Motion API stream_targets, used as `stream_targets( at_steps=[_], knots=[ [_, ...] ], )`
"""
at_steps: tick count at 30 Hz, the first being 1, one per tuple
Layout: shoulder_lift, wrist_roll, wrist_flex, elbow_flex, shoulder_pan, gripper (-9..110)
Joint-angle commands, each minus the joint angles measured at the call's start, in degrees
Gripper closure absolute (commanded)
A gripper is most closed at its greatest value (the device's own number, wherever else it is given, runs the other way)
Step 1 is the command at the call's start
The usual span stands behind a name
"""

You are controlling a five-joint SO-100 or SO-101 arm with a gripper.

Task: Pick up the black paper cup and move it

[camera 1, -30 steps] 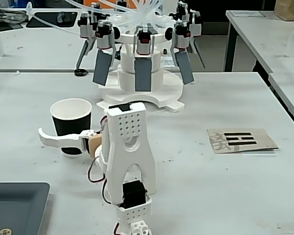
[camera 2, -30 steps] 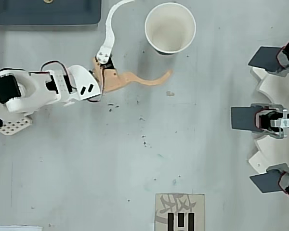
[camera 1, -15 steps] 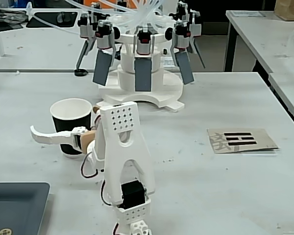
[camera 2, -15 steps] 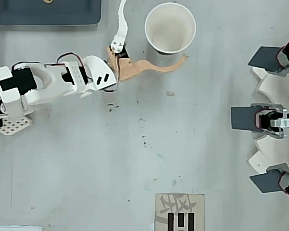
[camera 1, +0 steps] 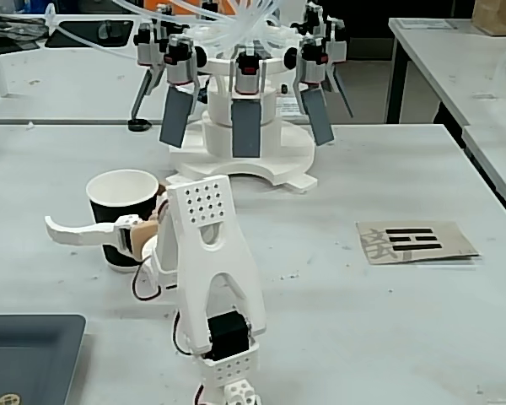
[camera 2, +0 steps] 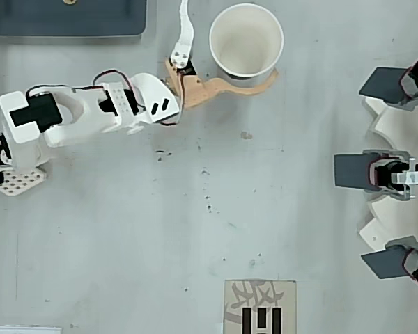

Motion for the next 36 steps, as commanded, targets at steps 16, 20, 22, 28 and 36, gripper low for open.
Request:
stream_targets(
  at_steps=[16,20,22,28,36],
  knots=[
    [-0.44,0.44,0.26,-3.34,-1.41,64],
    [-0.53,0.44,0.26,-3.34,-1.41,69],
    [-0.62,0.44,0.26,-3.34,-1.41,71],
    [-0.7,0.53,0.26,-3.34,-1.41,79],
    [-0.62,0.53,0.26,-3.34,-1.41,82]
  ],
)
